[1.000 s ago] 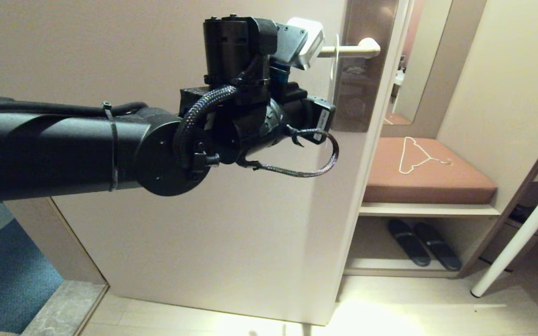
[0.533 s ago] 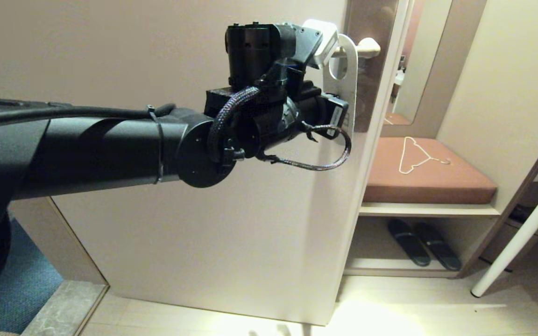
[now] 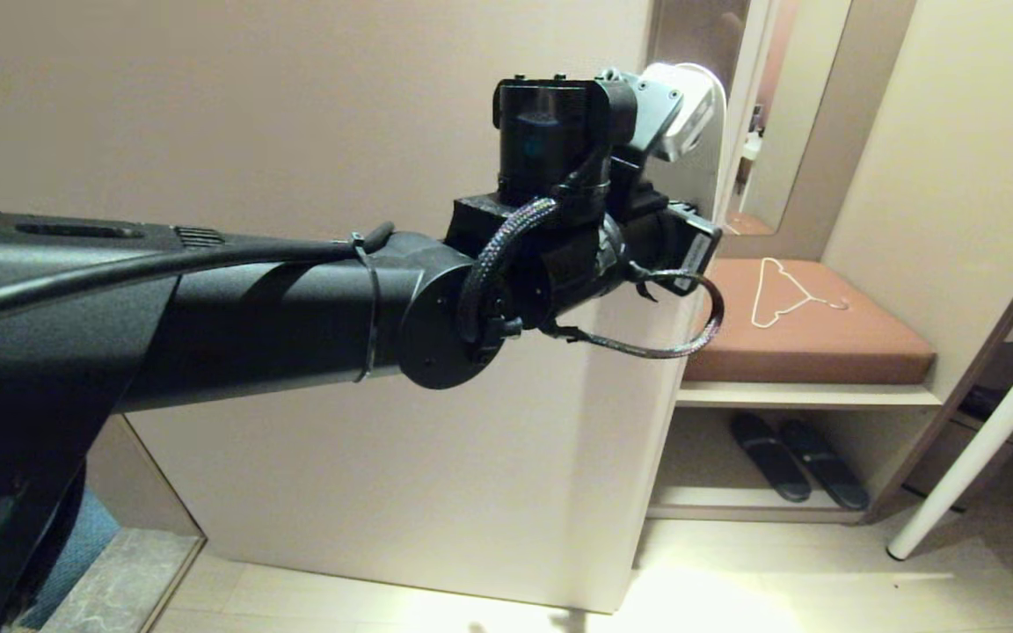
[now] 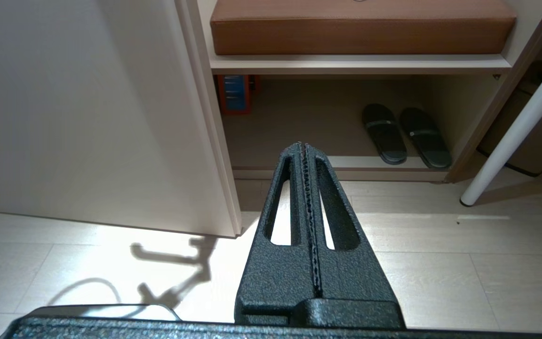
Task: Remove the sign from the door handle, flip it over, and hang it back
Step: Hang the sign back with the other side facing out
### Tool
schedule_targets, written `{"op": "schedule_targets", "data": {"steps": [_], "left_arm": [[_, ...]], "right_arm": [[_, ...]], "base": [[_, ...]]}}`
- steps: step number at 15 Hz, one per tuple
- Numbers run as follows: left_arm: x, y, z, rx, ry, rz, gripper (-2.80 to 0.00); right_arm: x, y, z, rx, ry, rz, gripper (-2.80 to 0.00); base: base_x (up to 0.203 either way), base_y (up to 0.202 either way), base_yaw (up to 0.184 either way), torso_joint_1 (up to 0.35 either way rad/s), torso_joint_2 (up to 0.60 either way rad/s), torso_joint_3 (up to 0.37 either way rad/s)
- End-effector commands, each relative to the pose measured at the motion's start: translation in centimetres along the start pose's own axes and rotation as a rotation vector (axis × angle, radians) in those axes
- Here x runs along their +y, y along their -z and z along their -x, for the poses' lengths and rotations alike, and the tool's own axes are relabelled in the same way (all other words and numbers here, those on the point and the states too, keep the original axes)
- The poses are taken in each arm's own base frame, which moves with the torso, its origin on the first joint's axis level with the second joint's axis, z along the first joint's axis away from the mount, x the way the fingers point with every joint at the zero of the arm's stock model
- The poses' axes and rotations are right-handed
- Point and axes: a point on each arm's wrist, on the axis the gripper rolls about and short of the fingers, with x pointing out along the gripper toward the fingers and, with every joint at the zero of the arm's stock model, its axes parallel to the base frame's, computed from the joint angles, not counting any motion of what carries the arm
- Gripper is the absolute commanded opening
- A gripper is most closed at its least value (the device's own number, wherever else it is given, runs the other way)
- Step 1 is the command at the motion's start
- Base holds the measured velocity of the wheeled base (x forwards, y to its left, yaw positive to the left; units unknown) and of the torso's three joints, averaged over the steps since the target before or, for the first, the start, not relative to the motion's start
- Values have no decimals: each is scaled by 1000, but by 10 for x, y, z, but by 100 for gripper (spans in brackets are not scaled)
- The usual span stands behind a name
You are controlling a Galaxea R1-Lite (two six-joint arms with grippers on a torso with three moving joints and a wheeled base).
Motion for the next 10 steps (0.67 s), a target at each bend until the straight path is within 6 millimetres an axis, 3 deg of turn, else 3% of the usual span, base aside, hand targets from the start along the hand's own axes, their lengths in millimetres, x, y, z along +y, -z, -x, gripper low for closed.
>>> {"op": "schedule_targets", "data": {"steps": [1, 5, 10], "left_arm": [[-3, 3, -5, -2, 3, -1, -280], [-3, -2, -17, -50, 14, 1, -280], [-4, -1, -18, -53, 35, -8, -280]], "right_arm": [[0, 0, 0, 1, 0, -1, -280], [0, 0, 0, 1, 0, -1, -280], [0, 0, 0, 3, 0, -1, -280]], "base": [[0, 0, 0, 0, 0, 0], [0, 0, 0, 0, 0, 0], [0, 0, 0, 0, 0, 0]]}}
